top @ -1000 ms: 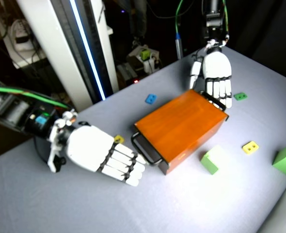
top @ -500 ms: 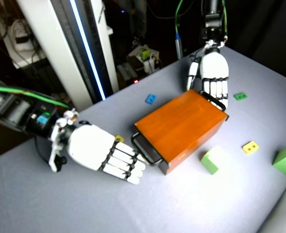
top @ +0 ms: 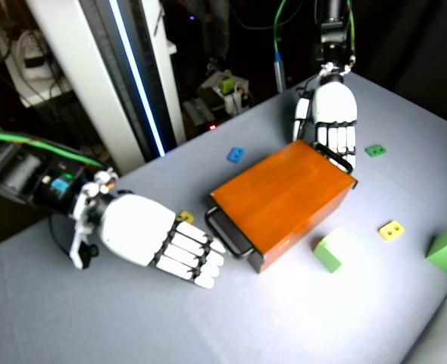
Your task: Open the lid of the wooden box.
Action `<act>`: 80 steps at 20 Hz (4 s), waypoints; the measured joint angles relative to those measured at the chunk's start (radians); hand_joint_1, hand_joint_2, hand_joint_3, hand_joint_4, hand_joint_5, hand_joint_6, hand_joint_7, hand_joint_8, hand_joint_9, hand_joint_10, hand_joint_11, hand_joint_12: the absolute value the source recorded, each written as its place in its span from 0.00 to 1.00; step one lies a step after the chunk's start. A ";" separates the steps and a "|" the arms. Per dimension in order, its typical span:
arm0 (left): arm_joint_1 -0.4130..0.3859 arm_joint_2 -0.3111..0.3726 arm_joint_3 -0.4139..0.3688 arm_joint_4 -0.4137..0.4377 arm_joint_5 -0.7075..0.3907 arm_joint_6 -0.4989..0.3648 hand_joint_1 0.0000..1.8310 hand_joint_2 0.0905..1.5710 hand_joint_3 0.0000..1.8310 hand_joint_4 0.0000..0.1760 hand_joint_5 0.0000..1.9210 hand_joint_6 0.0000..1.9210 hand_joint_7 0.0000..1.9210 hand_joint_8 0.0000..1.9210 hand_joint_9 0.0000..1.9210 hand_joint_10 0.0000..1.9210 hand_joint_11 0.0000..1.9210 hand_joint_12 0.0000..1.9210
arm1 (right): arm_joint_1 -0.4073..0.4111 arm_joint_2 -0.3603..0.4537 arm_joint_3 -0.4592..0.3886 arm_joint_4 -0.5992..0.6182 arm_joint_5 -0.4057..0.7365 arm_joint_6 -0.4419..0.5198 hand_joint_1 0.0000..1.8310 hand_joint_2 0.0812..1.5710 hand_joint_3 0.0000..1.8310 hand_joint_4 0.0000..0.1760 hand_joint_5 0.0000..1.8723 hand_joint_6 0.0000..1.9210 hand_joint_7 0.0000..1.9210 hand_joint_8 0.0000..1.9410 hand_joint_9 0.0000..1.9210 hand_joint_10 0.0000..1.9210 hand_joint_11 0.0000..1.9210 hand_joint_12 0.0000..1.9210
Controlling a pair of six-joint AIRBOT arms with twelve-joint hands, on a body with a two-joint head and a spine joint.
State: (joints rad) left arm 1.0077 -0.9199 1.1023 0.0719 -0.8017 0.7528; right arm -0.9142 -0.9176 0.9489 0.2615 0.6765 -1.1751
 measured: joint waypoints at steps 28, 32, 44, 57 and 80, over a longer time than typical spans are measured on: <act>0.013 0.014 -0.008 -0.006 -0.037 -0.019 0.22 0.86 0.00 0.28 0.00 0.00 0.00 0.00 0.00 0.00 0.00 0.00 | -0.031 0.025 -0.014 -0.010 0.053 0.049 0.34 0.87 0.00 0.00 0.00 0.00 0.00 0.00 0.00 0.00 0.00 0.00; 0.013 0.009 -0.004 -0.001 -0.028 -0.023 0.18 0.86 0.00 0.26 0.00 0.00 0.00 0.00 0.00 0.00 0.00 0.00 | -0.031 0.018 -0.006 -0.031 0.021 0.049 0.38 0.87 0.00 0.00 0.00 0.00 0.00 0.00 0.00 0.00 0.00 0.00; 0.006 -0.019 0.017 0.032 0.016 -0.044 0.22 0.85 0.00 0.00 0.00 0.00 0.00 0.00 0.00 0.00 0.00 0.00 | 0.003 -0.030 0.032 -0.086 -0.075 0.051 0.40 0.86 0.00 0.00 0.00 0.00 0.00 0.00 0.00 0.00 0.00 0.00; -0.011 -0.032 0.034 0.023 0.019 -0.047 0.20 0.85 0.00 0.14 0.00 0.00 0.00 0.00 0.00 0.00 0.00 0.00 | 0.050 -0.085 0.074 -0.086 -0.100 0.051 0.35 0.88 0.00 0.00 0.00 0.00 0.00 0.00 0.00 0.00 0.00 0.00; -0.006 0.002 0.004 0.021 -0.088 -0.051 0.21 0.86 0.00 0.02 0.00 0.00 0.00 0.00 0.00 0.00 0.00 0.00 | 0.050 -0.018 0.013 -0.075 0.001 0.050 0.38 0.88 0.00 0.00 0.00 0.00 0.00 0.00 0.00 0.00 0.00 0.00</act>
State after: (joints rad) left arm 1.0016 -0.9184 1.1061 0.0925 -0.8898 0.7013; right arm -0.8646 -0.9360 0.9615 0.1867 0.6773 -1.1252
